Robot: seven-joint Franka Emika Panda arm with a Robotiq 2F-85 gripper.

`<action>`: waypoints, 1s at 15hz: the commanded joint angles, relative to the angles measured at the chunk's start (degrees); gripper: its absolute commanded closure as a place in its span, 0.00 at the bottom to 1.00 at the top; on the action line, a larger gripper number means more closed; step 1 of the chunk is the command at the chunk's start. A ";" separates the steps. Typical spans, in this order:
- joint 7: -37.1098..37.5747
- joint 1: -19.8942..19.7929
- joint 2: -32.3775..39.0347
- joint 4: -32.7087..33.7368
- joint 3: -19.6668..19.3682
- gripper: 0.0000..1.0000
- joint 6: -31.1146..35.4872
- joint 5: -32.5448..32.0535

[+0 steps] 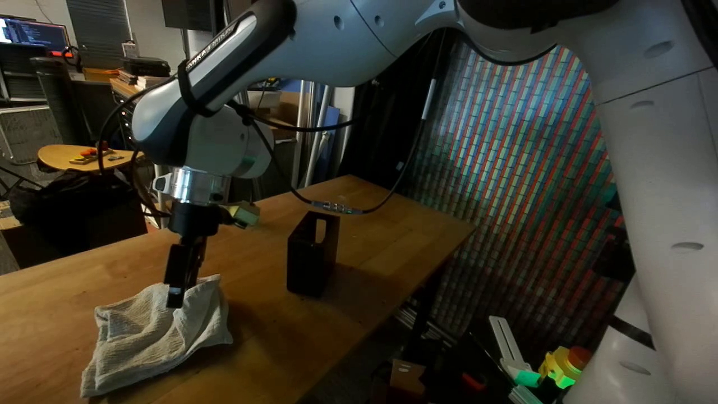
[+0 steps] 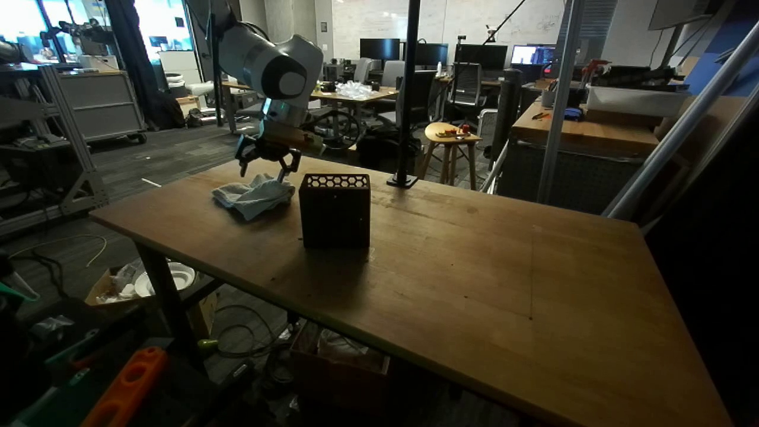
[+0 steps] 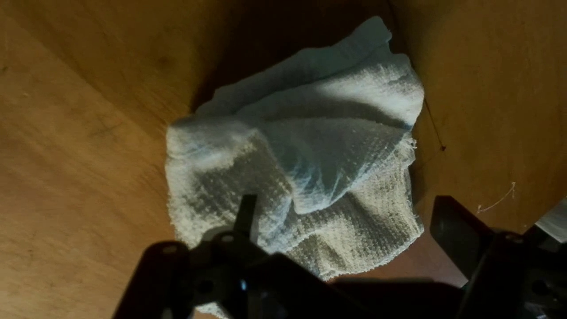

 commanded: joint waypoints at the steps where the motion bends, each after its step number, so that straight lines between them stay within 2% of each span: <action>1: -1.48 -1.02 -0.34 -1.17 1.24 0.00 1.75 1.85; 15: -1.51 -1.28 -0.96 -3.67 2.29 0.00 5.59 4.48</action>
